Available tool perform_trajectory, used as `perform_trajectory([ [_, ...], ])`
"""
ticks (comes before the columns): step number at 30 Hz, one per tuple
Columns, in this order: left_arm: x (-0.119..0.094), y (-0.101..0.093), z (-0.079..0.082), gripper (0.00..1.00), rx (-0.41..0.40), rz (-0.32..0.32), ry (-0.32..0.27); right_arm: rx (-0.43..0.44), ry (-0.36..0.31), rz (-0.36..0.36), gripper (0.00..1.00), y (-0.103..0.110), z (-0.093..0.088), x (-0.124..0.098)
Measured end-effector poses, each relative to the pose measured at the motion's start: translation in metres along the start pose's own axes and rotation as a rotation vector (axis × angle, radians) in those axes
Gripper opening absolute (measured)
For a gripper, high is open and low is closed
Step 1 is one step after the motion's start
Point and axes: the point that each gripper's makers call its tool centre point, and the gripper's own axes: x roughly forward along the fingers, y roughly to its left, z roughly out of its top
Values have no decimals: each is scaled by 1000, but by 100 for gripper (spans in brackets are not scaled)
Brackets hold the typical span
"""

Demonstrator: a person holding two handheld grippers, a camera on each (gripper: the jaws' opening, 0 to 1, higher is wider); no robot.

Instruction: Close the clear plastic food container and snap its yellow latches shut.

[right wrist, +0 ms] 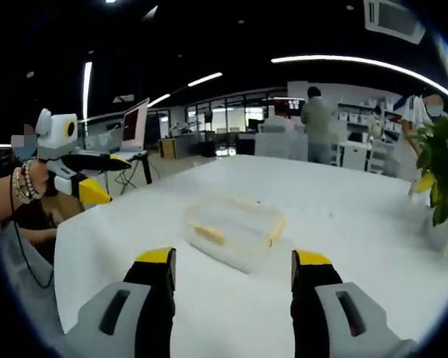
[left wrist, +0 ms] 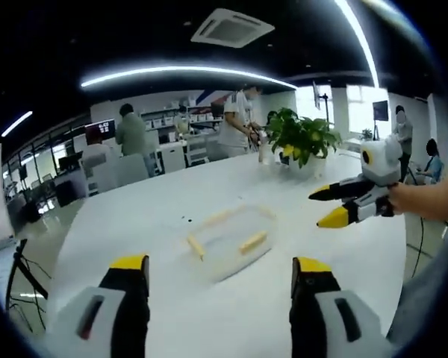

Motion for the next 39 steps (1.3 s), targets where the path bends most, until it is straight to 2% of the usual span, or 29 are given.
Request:
perform_trajectory([
  [2,-23,6,-9,78,19,10,14,68,-37,11,59,10,6,-13],
  [4,-47,14,-19,78,4,30,22,96,-92,-14,60,14,16,-28],
  [7,-84,26,-28,78,-71,82,-14,160,-135,-52,61,21,22,-49],
  [9,-102,30,-30,78,-114,103,-47,180,-152,-38,62,31,20,-63],
  [11,-120,34,-34,77,-171,127,-87,177,-147,-53,66,37,14,-71],
  [12,-129,33,-39,76,-187,123,-96,170,-121,-84,66,39,5,-77],
  [18,-156,17,-73,76,-173,92,-38,145,-61,-134,66,63,-18,-99],
  [20,-160,10,-81,76,-182,65,-19,127,-48,-146,66,71,-20,-107],
  [22,-165,5,-85,76,-192,42,-27,97,-20,-150,67,78,-25,-115],
  [25,-168,2,-92,75,-172,29,-14,42,25,-179,67,83,-33,-125],
  [28,-166,-1,-92,74,-184,19,-20,-5,49,-190,67,87,-40,-131],
  [32,-158,-10,-88,73,-212,-6,-51,-16,80,-210,67,83,-47,-131],
  [35,-150,-17,-92,73,-213,-21,-30,-5,65,-209,69,79,-47,-129],
  [37,-147,-22,-101,72,-160,-27,20,0,82,-207,69,78,-51,-128],
  [38,-147,-20,-103,72,-117,-7,37,6,103,-203,69,78,-57,-127],
  [39,-146,-20,-102,72,-114,0,28,16,129,-197,68,79,-62,-127],
])
